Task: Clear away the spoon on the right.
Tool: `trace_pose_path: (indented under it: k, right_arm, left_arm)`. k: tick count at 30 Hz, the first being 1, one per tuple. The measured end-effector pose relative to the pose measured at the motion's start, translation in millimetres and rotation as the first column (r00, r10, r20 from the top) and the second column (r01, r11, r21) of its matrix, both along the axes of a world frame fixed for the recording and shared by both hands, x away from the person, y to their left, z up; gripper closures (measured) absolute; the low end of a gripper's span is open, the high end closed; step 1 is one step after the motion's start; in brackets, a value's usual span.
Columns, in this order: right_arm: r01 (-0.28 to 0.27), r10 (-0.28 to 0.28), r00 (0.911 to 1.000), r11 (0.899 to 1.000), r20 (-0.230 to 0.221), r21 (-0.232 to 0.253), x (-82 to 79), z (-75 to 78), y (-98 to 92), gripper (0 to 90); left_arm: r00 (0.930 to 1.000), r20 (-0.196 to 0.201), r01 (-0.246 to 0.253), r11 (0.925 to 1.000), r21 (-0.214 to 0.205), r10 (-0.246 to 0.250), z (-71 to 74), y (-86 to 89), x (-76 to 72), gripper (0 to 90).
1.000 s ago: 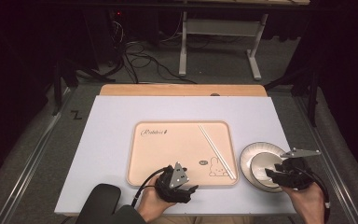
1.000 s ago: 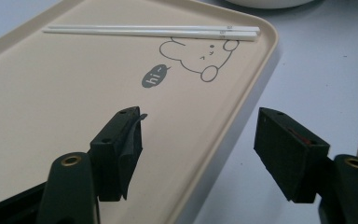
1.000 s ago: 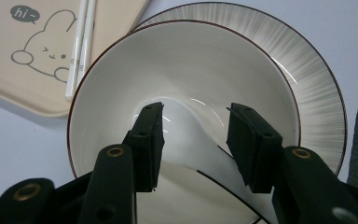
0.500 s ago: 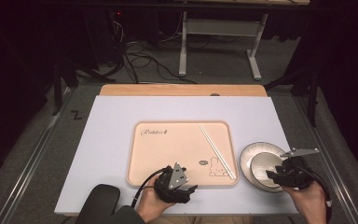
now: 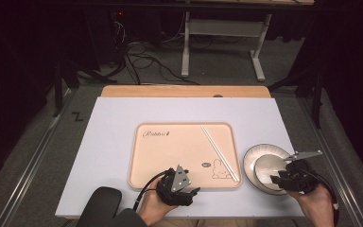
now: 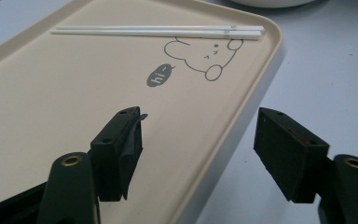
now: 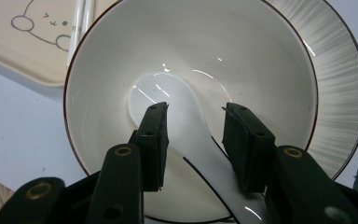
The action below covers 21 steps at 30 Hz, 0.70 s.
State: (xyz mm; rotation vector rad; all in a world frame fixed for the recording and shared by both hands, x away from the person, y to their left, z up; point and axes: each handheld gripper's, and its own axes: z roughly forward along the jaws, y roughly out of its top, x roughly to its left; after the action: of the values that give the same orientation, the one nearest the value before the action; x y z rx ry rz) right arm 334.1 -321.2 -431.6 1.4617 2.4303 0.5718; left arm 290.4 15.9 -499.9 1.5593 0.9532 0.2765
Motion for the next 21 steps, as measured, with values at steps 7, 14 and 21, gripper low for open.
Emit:
trace_pose_path:
  k: [7, 14, 21]
  right_arm:
    - [-0.021, 0.021, 0.9996, 1.0, -0.021, -0.006, -1.6, 3.1, 0.0, 60.4]
    - [-0.041, 0.04, 0.9986, 0.999, -0.034, -0.03, -1.3, 1.6, 1.7, 63.4]
    - [-0.04, 0.039, 0.9989, 0.998, -0.027, -0.041, 0.4, -0.6, 1.8, 66.7]
  left_arm:
    - [1.0, -0.001, 0.001, 1.0, 0.002, -0.001, -0.4, -0.6, 0.2, 32.7]
    - [0.9998, -0.021, 0.001, 0.9996, -0.028, -0.002, 1.0, 0.3, 1.3, 32.8]
    - [0.9998, -0.018, -0.011, 0.999, -0.044, 0.01, 3.1, 3.1, 2.5, 32.9]
